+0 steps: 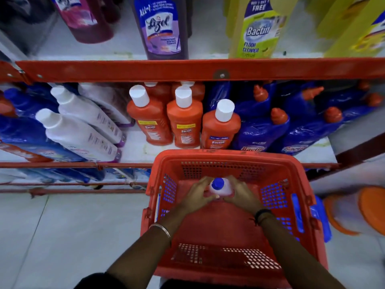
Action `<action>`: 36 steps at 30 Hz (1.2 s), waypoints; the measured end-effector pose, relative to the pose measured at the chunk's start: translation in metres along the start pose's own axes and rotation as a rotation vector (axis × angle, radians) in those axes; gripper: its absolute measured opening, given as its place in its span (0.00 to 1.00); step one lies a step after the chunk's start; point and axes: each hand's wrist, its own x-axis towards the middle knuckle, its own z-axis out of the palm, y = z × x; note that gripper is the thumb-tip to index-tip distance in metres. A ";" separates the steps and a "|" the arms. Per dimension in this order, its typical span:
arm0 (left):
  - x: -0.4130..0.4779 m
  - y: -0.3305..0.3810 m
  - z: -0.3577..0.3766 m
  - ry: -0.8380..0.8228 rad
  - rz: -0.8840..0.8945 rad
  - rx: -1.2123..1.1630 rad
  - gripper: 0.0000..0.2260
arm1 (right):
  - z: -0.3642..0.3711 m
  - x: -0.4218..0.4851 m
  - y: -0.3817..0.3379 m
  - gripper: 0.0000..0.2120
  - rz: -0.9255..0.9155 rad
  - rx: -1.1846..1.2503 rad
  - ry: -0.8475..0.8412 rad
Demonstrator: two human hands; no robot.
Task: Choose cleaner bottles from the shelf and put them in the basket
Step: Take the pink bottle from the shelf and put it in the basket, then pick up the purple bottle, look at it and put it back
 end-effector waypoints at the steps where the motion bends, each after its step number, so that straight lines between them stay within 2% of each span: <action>1: 0.001 -0.004 0.002 0.004 -0.005 -0.001 0.22 | 0.003 0.002 0.002 0.14 -0.012 0.009 0.017; 2: 0.002 -0.009 0.005 0.000 -0.014 -0.004 0.23 | 0.006 0.003 0.006 0.13 -0.005 0.019 0.025; 7: 0.004 -0.025 0.011 0.027 -0.070 -0.007 0.25 | 0.022 0.013 0.032 0.28 0.058 0.011 0.008; 13: 0.000 -0.027 0.008 0.083 -0.071 0.010 0.25 | 0.024 0.015 0.024 0.22 0.045 -0.040 -0.001; 18: -0.011 -0.007 -0.022 0.122 0.056 0.084 0.25 | 0.009 0.008 0.004 0.29 -0.005 -0.138 -0.055; 22: -0.021 0.041 -0.070 0.322 0.187 0.120 0.23 | -0.010 -0.001 -0.040 0.23 -0.157 -0.132 0.121; 25: -0.028 0.081 -0.115 0.461 0.301 0.190 0.21 | -0.026 -0.005 -0.089 0.18 -0.307 -0.081 0.278; 31: -0.021 0.136 -0.208 0.700 0.472 0.303 0.20 | -0.056 0.004 -0.196 0.12 -0.551 0.066 0.486; 34: -0.010 0.151 -0.249 0.789 0.485 0.303 0.23 | -0.071 0.020 -0.245 0.11 -0.651 0.144 0.599; 36: 0.002 0.153 -0.271 0.792 0.445 0.366 0.27 | -0.080 0.034 -0.270 0.13 -0.696 0.190 0.716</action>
